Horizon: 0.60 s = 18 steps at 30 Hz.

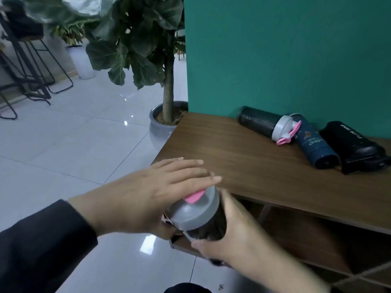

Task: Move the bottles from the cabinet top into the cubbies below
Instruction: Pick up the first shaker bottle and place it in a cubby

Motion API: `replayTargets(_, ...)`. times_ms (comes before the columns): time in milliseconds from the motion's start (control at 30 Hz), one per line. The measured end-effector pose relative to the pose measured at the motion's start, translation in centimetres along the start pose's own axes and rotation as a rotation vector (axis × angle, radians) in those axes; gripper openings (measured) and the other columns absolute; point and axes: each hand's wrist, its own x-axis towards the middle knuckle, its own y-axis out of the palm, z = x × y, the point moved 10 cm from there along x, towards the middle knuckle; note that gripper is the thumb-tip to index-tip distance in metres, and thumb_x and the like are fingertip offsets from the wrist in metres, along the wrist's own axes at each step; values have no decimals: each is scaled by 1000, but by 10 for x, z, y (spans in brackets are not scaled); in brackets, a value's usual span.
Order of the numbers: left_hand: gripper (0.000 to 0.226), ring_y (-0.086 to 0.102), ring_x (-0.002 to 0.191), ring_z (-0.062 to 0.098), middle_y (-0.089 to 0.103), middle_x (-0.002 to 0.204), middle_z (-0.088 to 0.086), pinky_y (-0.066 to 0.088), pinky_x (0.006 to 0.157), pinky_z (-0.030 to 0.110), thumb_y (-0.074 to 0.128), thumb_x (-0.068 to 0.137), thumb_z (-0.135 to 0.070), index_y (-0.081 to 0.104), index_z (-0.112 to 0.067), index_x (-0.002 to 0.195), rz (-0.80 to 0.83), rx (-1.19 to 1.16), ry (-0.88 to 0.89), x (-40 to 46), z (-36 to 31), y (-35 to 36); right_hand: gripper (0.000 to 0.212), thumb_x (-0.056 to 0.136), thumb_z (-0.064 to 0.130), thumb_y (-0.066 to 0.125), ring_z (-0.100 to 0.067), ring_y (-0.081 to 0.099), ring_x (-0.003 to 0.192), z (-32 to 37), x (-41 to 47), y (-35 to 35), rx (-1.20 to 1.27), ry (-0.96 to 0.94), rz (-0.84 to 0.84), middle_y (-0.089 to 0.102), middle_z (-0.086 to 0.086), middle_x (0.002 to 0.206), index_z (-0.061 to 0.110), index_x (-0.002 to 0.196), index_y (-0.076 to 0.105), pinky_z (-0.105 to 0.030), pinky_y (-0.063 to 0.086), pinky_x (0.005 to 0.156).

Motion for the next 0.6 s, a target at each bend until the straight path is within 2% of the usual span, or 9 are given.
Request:
replayTargets(67, 93, 32, 150, 12, 37, 161, -4, 33, 119, 32, 74, 81, -61, 28, -28, 155, -91, -38, -92, -36, 7, 14, 96, 50, 42, 90, 6, 51, 125, -30, -13, 30, 84, 68, -47, 56, 26, 131, 47, 133, 41, -24, 47, 100)
replayTargets(133, 76, 53, 127, 8, 52, 141, -2, 45, 102, 22, 65, 83, -71, 44, -28, 142, -275, -150, -300, -85, 18, 34, 94, 48, 42, 89, 13, 48, 122, -58, -20, 60, 77, 117, -62, 54, 31, 127, 51, 127, 39, -15, 46, 96)
replayTargets(200, 46, 63, 91, 4, 65, 112, -13, 50, 75, 11, 66, 82, -67, 57, -42, 119, -427, -401, -657, -133, 30, 73, 90, 49, 40, 89, 25, 43, 115, -81, -21, 79, 80, 178, -93, 51, 34, 120, 57, 117, 34, -1, 41, 83)
replayTargets(233, 34, 65, 84, 6, 69, 105, -16, 51, 68, 10, 67, 80, -61, 59, -53, 112, -452, -545, -852, -149, 31, 101, 89, 50, 35, 91, 28, 44, 110, -94, -19, 87, 95, 220, -113, 53, 32, 115, 58, 114, 33, 1, 41, 77)
replayTargets(300, 35, 68, 92, 5, 69, 110, -28, 59, 81, 23, 64, 91, -40, 58, -70, 106, -444, -851, -1131, -156, 28, 164, 88, 54, 25, 93, 32, 48, 97, -118, -11, 98, 109, 295, -166, 57, 30, 104, 56, 111, 34, 2, 43, 69)
replayTargets(367, 46, 64, 105, -2, 70, 120, -23, 57, 92, 37, 55, 103, -16, 64, -61, 108, -415, -1214, -1334, -139, 24, 218, 88, 58, 24, 93, 32, 52, 89, -135, 3, 109, 114, 328, -208, 57, 31, 97, 52, 115, 33, -2, 46, 67)
replayTargets(433, 40, 64, 106, -1, 72, 122, -12, 54, 85, 35, 50, 102, -12, 67, -47, 113, -423, -1443, -1411, -118, 27, 244, 93, 60, 25, 93, 23, 60, 92, -154, 17, 117, 116, 365, -240, 58, 26, 102, 48, 124, 30, -10, 53, 71)
replayTargets(533, 37, 71, 87, -8, 79, 105, -12, 56, 77, 27, 42, 105, -20, 70, -41, 118, -462, -1463, -1394, -94, 48, 246, 86, 62, 17, 92, -1, 65, 101, -172, 36, 122, 155, 412, -260, 61, 14, 116, 40, 121, 34, -26, 60, 78)
replayTargets(600, 40, 71, 92, -6, 78, 109, -14, 56, 90, 31, 36, 105, -29, 71, -40, 121, -455, -1480, -1365, -88, 61, 249, 76, 71, 13, 87, 0, 60, 97, -176, 47, 126, 177, 432, -220, 56, 9, 119, 33, 121, 33, -11, 51, 78)
